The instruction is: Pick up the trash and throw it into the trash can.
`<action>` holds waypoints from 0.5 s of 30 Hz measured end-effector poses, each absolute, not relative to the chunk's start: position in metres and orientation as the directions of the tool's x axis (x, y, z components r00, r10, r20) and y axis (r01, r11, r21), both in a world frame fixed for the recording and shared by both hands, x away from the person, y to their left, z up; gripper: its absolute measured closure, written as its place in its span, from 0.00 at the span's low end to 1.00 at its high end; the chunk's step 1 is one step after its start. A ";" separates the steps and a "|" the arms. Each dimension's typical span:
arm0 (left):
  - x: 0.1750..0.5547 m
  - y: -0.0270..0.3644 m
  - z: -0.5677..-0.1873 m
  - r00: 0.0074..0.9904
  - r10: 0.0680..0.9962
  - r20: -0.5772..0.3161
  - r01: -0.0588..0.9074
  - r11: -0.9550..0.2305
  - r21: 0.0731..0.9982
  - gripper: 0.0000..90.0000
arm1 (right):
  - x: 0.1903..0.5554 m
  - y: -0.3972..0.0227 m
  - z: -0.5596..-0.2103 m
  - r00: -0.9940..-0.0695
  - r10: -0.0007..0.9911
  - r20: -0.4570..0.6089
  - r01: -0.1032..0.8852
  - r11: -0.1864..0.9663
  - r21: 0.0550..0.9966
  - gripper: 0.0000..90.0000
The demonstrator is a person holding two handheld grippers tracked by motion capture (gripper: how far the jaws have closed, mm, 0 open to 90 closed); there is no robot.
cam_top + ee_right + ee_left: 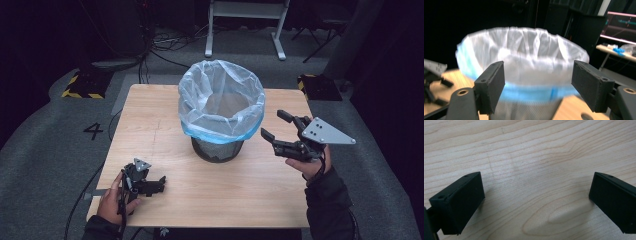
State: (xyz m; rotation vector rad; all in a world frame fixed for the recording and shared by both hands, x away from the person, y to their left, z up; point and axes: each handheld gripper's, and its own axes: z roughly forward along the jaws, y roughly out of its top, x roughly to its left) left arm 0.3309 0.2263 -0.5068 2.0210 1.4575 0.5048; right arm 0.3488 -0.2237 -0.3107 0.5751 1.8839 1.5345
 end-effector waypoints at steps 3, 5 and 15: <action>0.331 0.226 -0.507 0.328 0.944 -0.035 0.720 -0.226 0.656 0.00 | 0.346 -0.232 -0.326 -0.703 0.680 -0.207 -0.028 0.264 0.964 0.29; 0.331 0.226 -0.507 0.328 0.944 -0.035 0.720 -0.226 0.656 0.00 | 0.346 -0.238 -0.340 -0.700 0.680 -0.220 0.001 0.309 0.951 0.28; 0.331 0.226 -0.507 0.328 0.944 -0.035 0.720 -0.225 0.656 0.00 | 0.350 -0.275 -0.407 -0.697 0.699 -0.158 0.175 0.379 0.909 0.27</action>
